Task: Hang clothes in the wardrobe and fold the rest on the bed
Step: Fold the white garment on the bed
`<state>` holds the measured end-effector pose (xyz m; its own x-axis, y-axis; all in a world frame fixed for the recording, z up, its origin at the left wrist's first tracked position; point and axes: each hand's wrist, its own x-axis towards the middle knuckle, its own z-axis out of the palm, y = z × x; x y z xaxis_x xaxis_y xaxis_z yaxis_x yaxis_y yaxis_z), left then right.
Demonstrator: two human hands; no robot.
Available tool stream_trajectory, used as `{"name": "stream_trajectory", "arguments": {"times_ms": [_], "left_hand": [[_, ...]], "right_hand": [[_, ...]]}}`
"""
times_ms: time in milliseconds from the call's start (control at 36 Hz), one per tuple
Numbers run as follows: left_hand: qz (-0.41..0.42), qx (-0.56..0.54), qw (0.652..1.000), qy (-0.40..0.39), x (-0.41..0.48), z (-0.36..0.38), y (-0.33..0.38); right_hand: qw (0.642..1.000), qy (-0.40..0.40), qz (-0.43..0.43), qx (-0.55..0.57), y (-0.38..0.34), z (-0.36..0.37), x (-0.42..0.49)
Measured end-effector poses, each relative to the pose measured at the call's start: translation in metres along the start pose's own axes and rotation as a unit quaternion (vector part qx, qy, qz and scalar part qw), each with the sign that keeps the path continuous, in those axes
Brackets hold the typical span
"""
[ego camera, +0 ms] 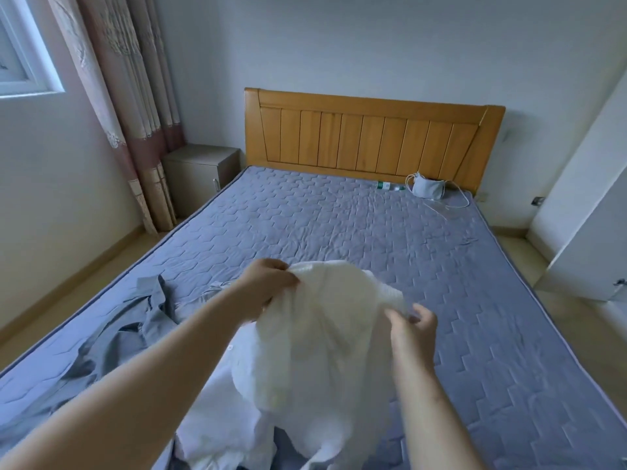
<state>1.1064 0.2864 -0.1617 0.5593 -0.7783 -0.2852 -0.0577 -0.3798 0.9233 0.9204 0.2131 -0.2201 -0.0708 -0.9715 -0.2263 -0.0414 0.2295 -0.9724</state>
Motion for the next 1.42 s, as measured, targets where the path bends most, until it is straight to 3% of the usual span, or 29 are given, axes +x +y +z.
{"name": "stream_trajectory", "arguments": {"times_ms": [56, 111, 167, 250, 333, 500, 583, 639, 778, 889, 972, 1056, 1195, 1306, 1361, 1417], "left_hand": [[-0.030, -0.075, 0.997, 0.015, 0.001, -0.004, 0.018], [-0.081, -0.128, 0.988, 0.004, 0.000, -0.010, 0.035], [-0.117, -0.178, 0.977, -0.009, 0.002, -0.016, 0.047], [-0.120, -0.260, 0.958, -0.004, 0.009, -0.025, 0.057], [-0.114, -0.273, 0.955, -0.013, 0.006, -0.029, 0.061], [-0.107, -0.237, 0.964, -0.048, -0.010, -0.026, 0.050], [-0.031, -0.221, 0.975, -0.020, -0.011, -0.028, 0.037], [0.024, -0.195, 0.978, -0.062, -0.016, -0.031, 0.028], [0.175, 0.058, 0.965, -0.186, -0.037, -0.031, 0.002], [0.293, 0.207, 0.924, -0.132, -0.034, 0.000, -0.024], [0.241, 0.237, 0.939, -0.055, -0.022, 0.007, -0.038], [0.204, 0.322, 0.924, -0.035, -0.017, 0.000, -0.053], [0.160, 0.296, 0.941, 0.027, -0.009, -0.021, -0.049], [0.154, 0.219, 0.962, 0.048, -0.006, -0.031, -0.020], [0.178, 0.196, 0.964, 0.022, -0.011, -0.032, 0.001], [0.211, 0.198, 0.957, -0.020, -0.018, -0.030, 0.020]], "right_hand": [[0.999, -0.004, -0.049, -0.021, 0.000, 0.008, -0.009], [0.995, -0.057, -0.083, 0.013, -0.005, 0.015, -0.024], [0.976, -0.189, -0.077, 0.079, -0.012, 0.021, -0.043], [0.916, -0.383, -0.093, 0.078, -0.014, 0.029, -0.062], [0.884, -0.451, -0.117, 0.043, -0.019, 0.040, -0.073], [0.945, -0.283, -0.159, 0.024, -0.034, 0.052, -0.070], [0.956, -0.249, -0.146, 0.061, -0.043, 0.050, -0.071], [0.959, -0.226, -0.154, 0.067, -0.048, 0.049, -0.067], [0.963, -0.199, -0.174, 0.043, -0.061, 0.048, -0.059], [0.964, -0.206, -0.154, 0.075, -0.072, 0.050, -0.062], [0.964, -0.191, -0.166, 0.083, -0.082, 0.045, -0.063], [0.967, -0.154, -0.174, 0.100, -0.091, 0.036, -0.057], [0.984, -0.060, -0.148, 0.075, -0.086, 0.019, -0.041], [0.992, 0.045, -0.110, -0.033, -0.061, 0.012, -0.020], [0.984, 0.021, -0.109, -0.142, -0.055, 0.015, -0.019], [0.965, -0.075, -0.140, -0.208, -0.055, 0.020, -0.027]]}}
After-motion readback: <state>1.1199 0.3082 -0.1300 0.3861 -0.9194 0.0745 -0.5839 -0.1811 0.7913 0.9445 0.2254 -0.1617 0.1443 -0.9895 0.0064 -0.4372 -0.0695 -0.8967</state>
